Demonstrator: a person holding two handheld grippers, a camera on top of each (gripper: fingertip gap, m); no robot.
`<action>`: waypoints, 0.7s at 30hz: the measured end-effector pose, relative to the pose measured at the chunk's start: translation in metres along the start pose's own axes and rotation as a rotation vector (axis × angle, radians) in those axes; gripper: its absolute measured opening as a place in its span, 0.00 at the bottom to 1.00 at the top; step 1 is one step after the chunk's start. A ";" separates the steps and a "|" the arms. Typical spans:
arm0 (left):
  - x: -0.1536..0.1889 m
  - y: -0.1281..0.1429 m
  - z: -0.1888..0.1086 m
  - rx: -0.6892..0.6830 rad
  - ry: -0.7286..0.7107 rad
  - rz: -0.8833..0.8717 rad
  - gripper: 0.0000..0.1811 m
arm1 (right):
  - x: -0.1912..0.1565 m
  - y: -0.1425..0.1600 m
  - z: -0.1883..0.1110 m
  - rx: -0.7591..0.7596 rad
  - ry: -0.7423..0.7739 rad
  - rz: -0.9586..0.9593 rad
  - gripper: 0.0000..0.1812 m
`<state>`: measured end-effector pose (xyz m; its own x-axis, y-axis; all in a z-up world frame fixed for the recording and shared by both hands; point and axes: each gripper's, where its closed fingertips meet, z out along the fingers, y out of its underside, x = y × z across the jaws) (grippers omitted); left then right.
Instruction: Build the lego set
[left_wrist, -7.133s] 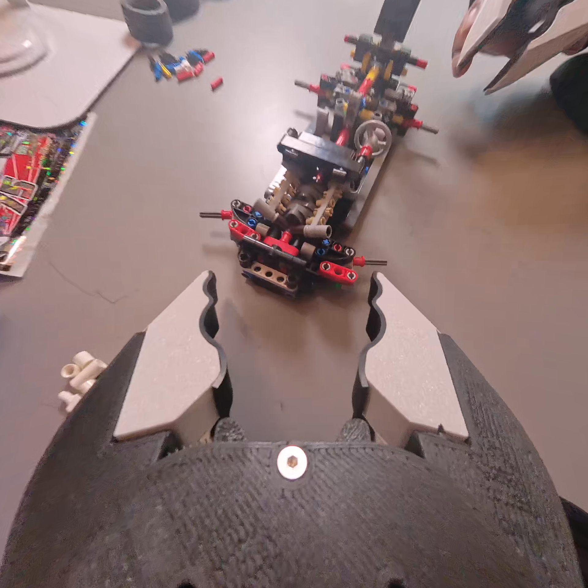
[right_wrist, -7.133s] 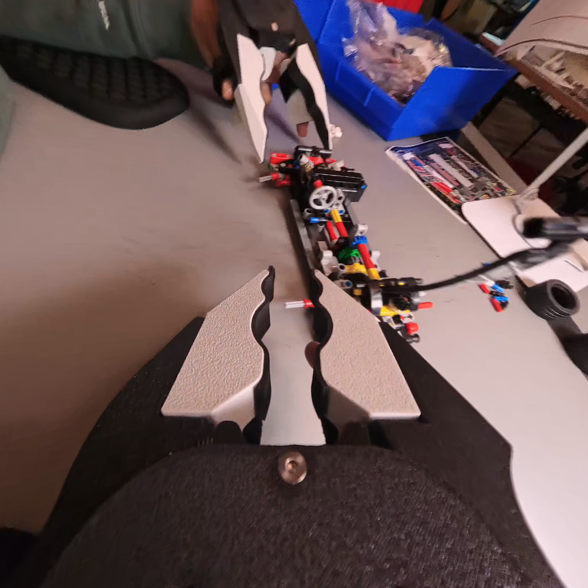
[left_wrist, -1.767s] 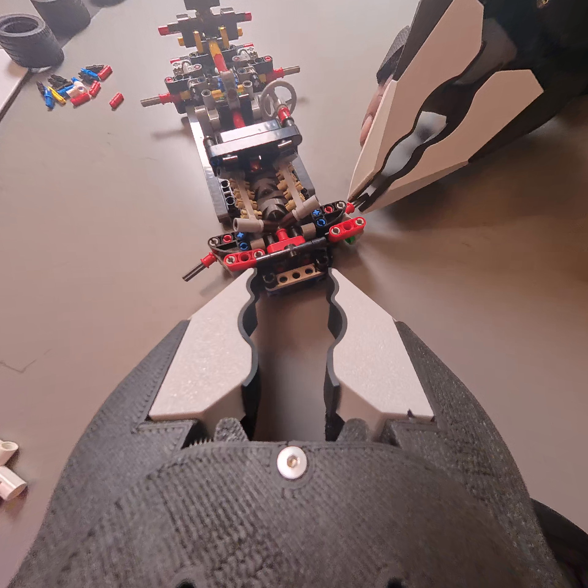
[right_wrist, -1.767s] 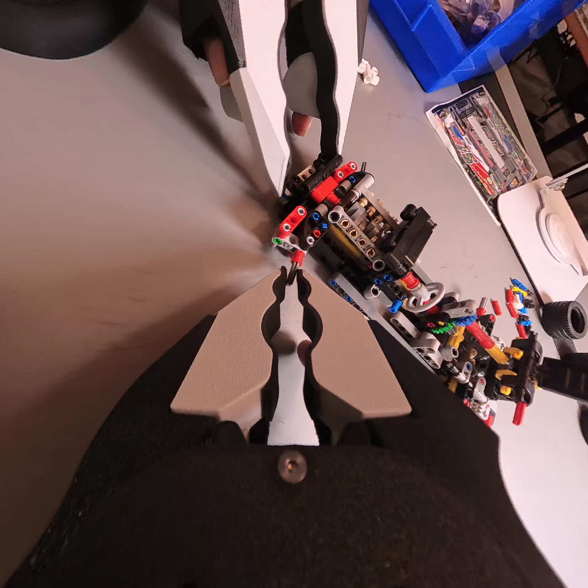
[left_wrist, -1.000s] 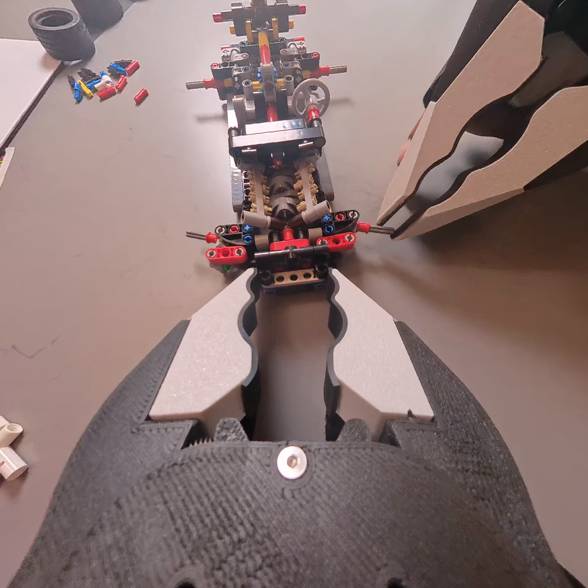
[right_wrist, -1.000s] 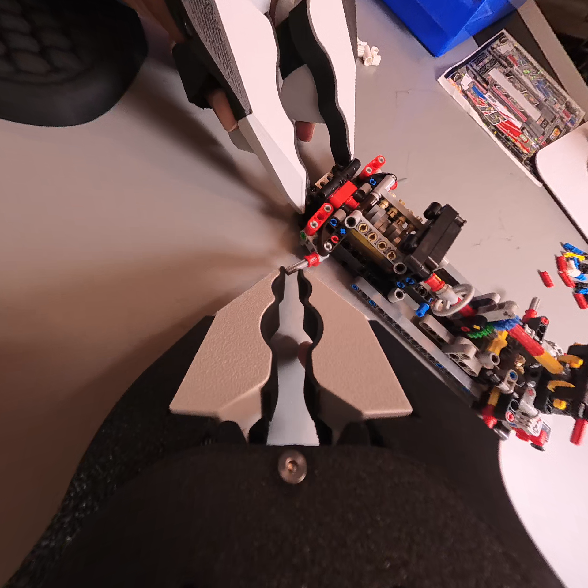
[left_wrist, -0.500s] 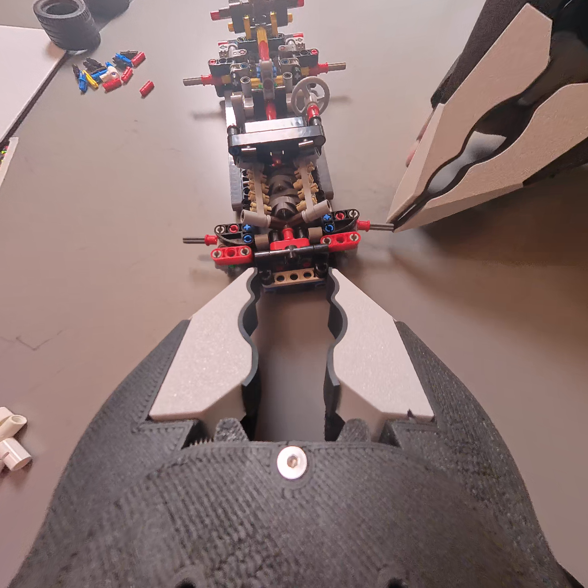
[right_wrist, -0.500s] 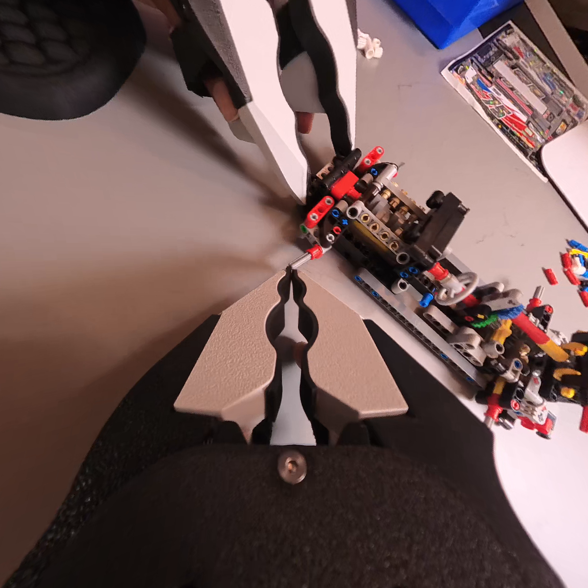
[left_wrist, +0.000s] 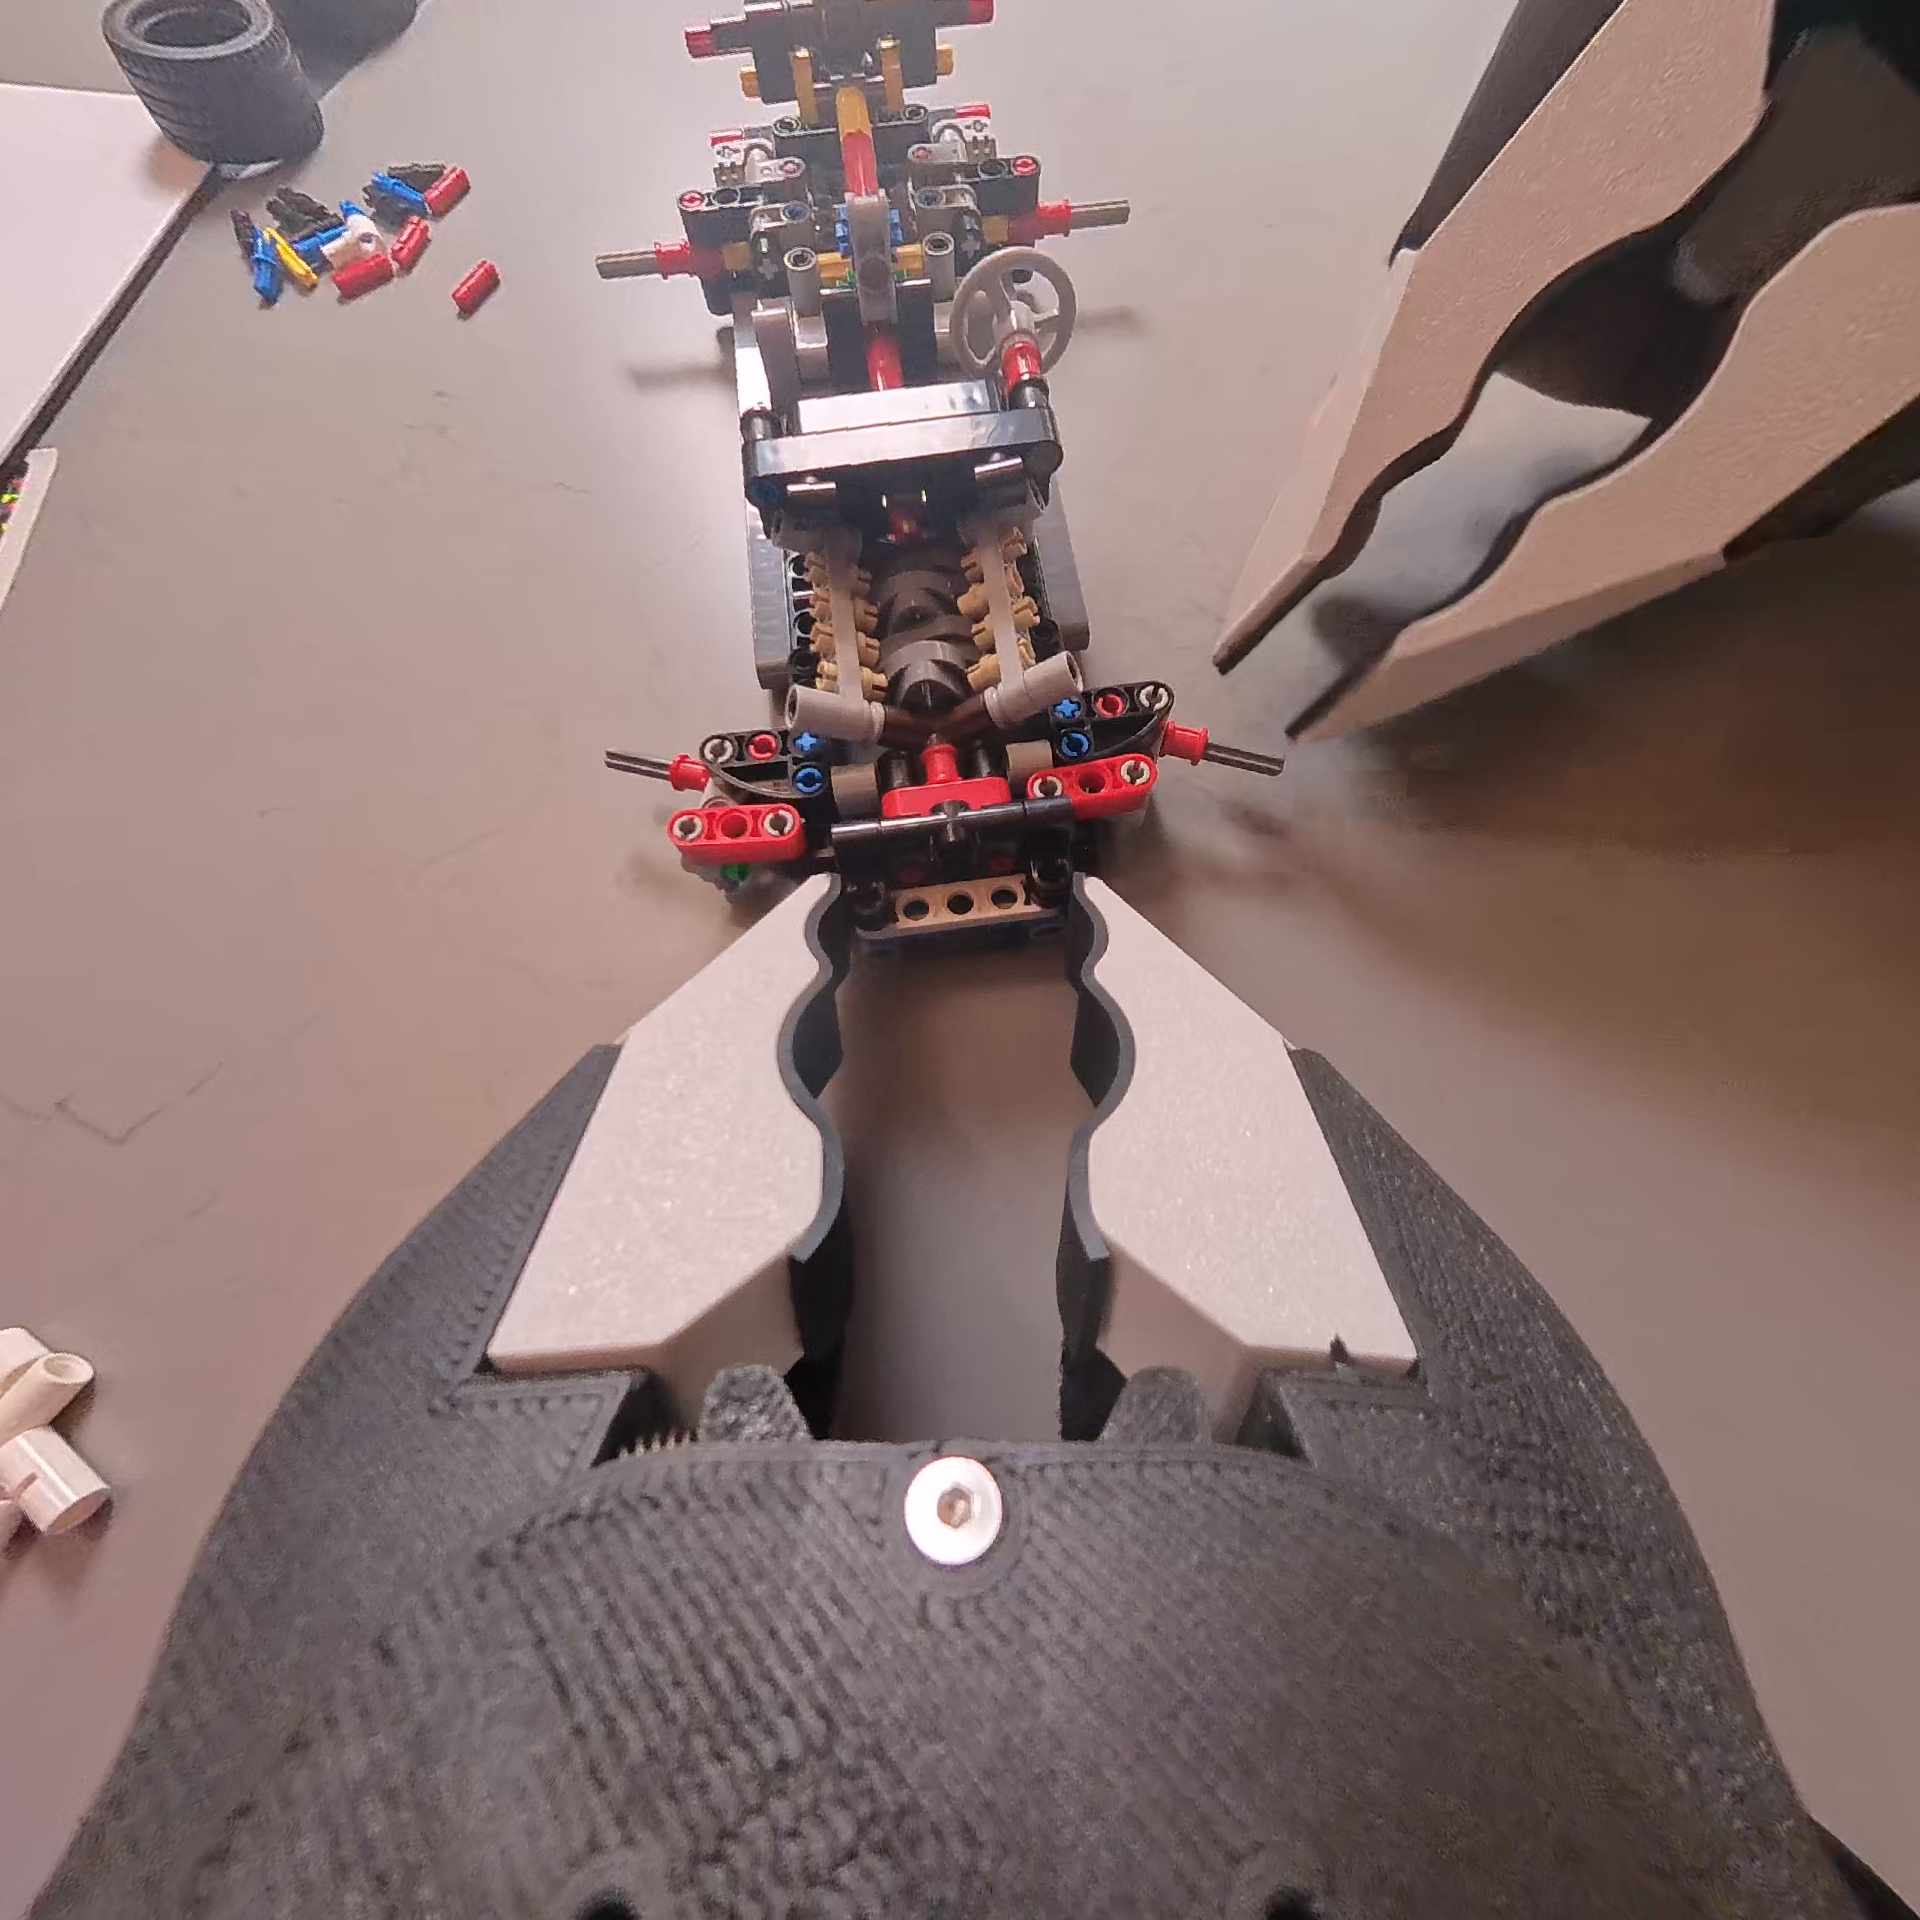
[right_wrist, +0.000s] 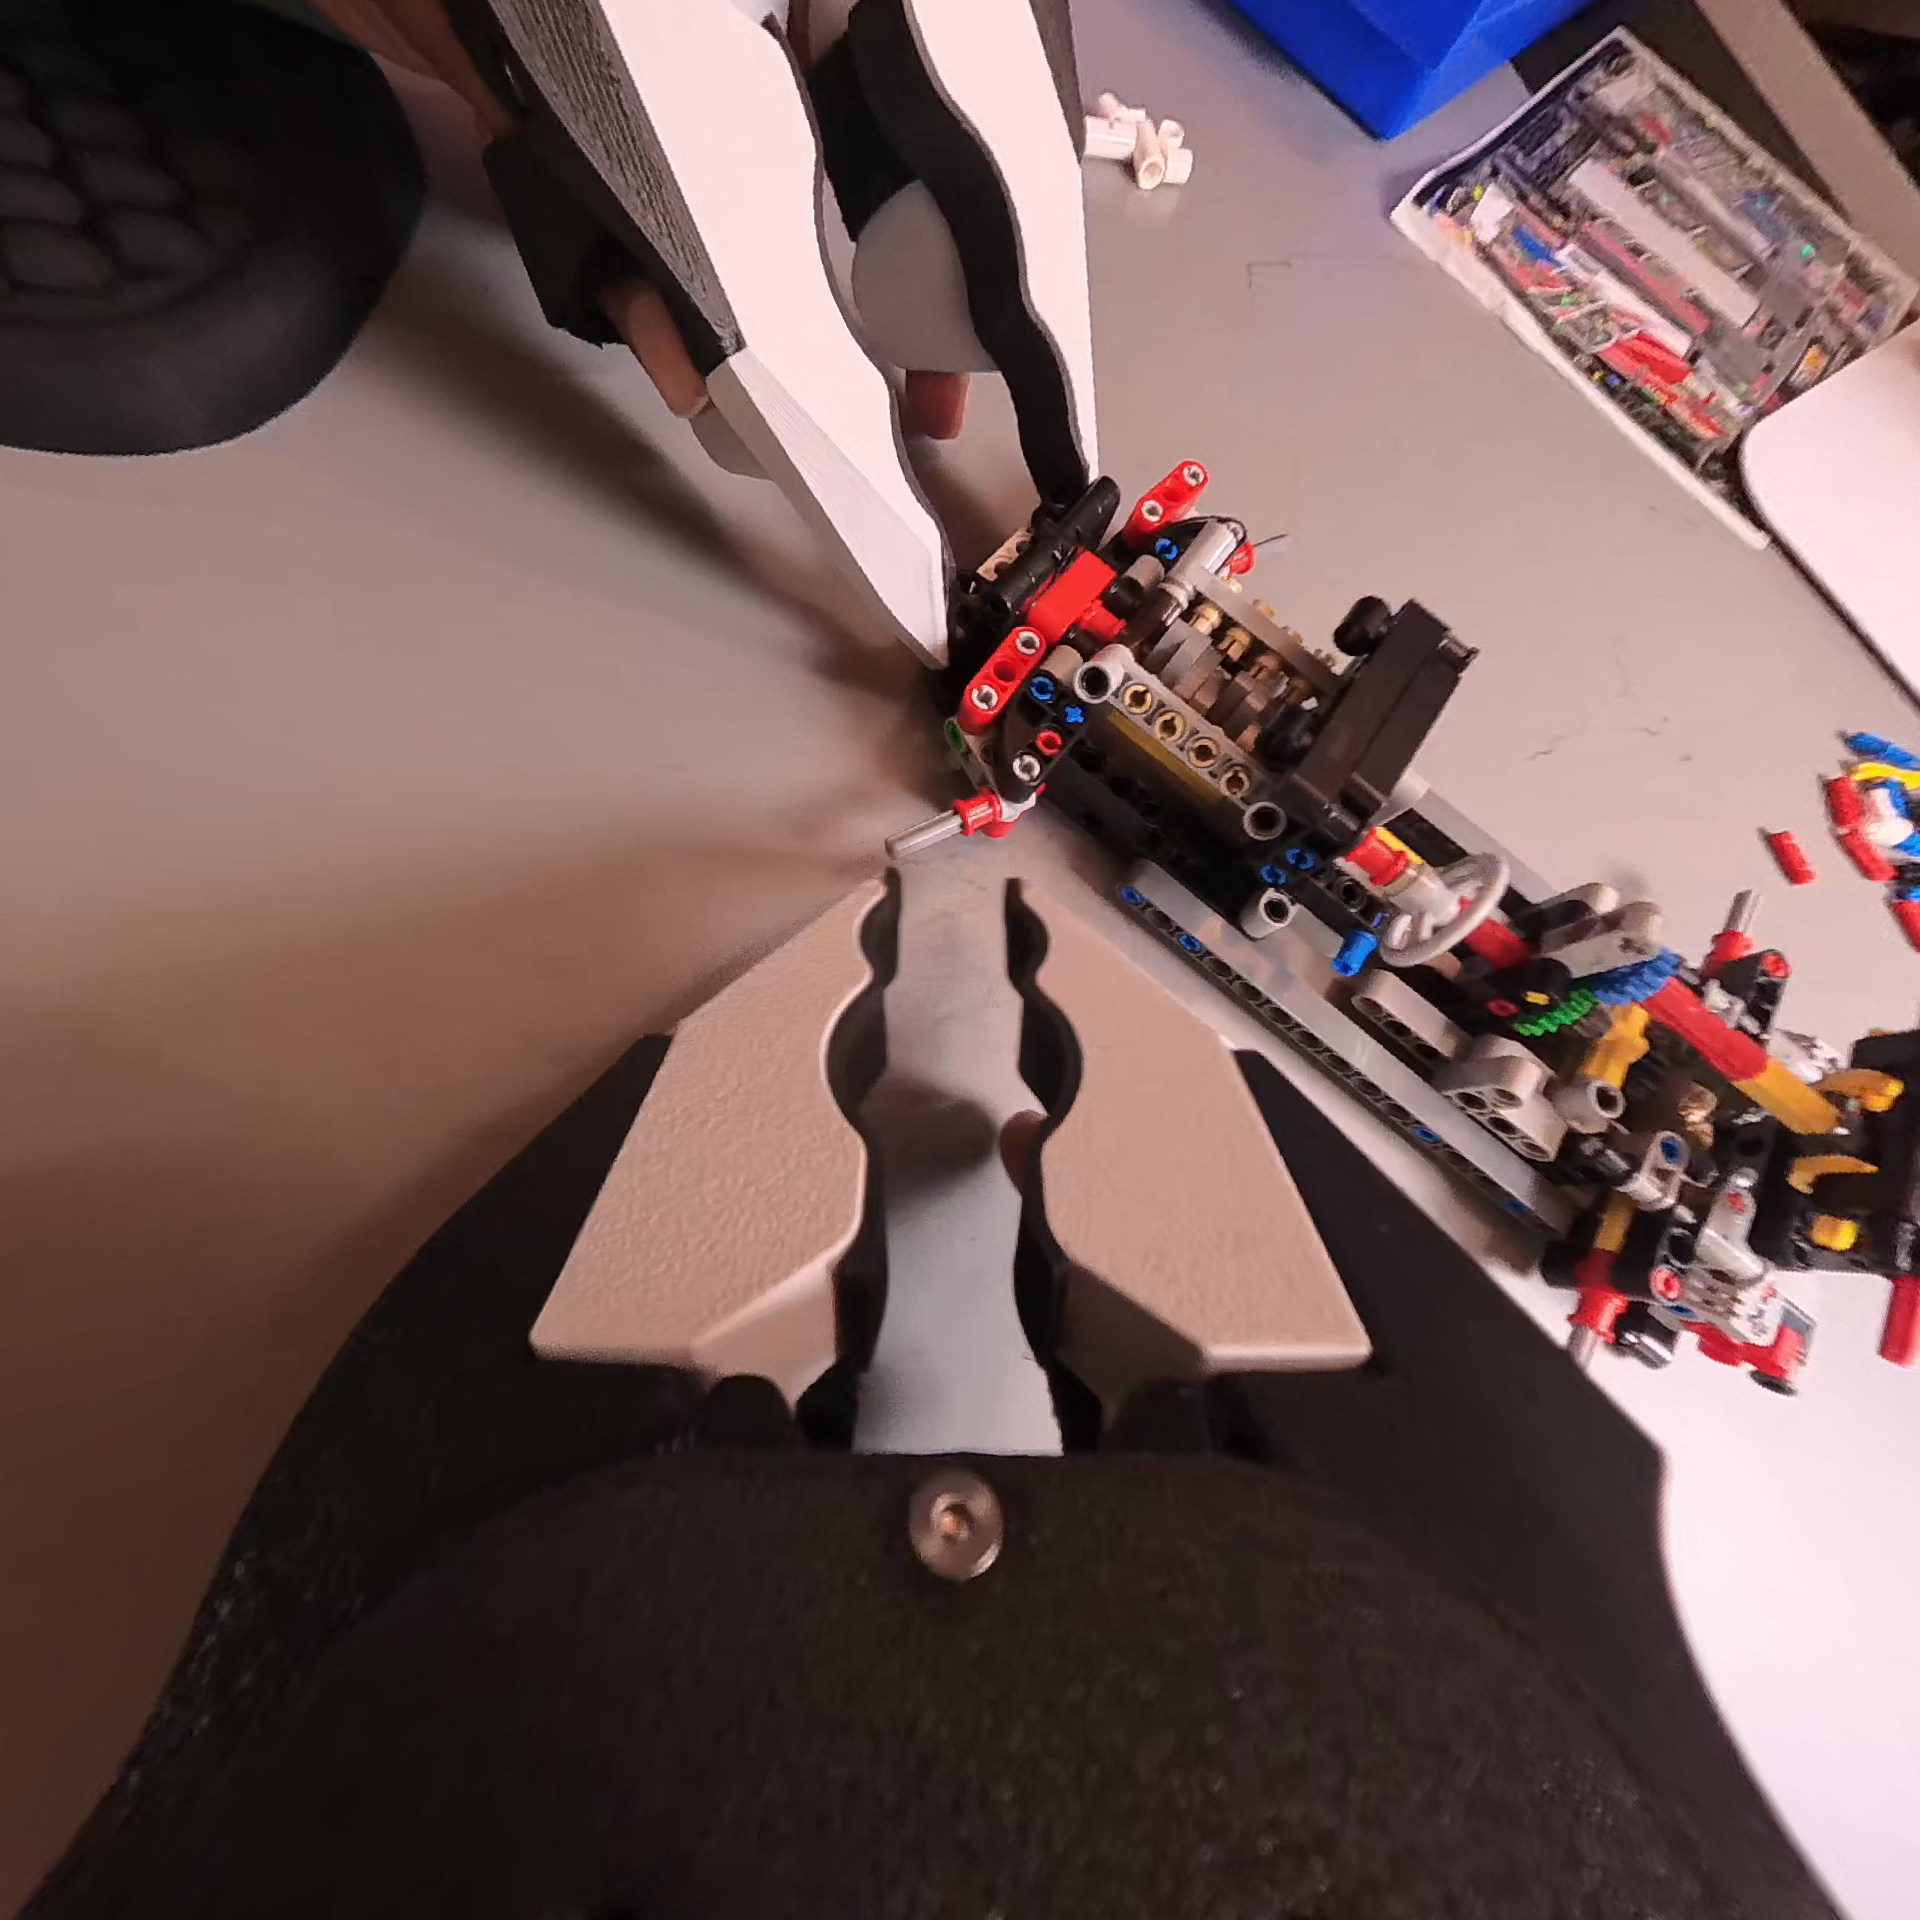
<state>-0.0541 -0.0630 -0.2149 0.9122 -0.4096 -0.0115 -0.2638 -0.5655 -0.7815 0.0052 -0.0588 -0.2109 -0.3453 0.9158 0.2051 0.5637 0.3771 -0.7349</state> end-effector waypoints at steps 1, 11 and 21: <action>0.000 0.000 0.000 0.000 -0.001 0.001 0.22 | 0.000 0.002 0.002 -0.012 0.000 0.010 0.10; -0.001 0.000 0.000 -0.005 -0.016 -0.002 0.22 | -0.003 0.000 0.005 -0.018 0.011 0.018 0.06; -0.003 0.001 0.000 -0.002 -0.016 -0.014 0.22 | 0.005 0.005 0.001 -0.018 0.031 0.010 0.00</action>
<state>-0.0572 -0.0623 -0.2151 0.9207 -0.3902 -0.0100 -0.2512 -0.5727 -0.7803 0.0049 -0.0525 -0.2141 -0.3158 0.9234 0.2181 0.5806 0.3698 -0.7254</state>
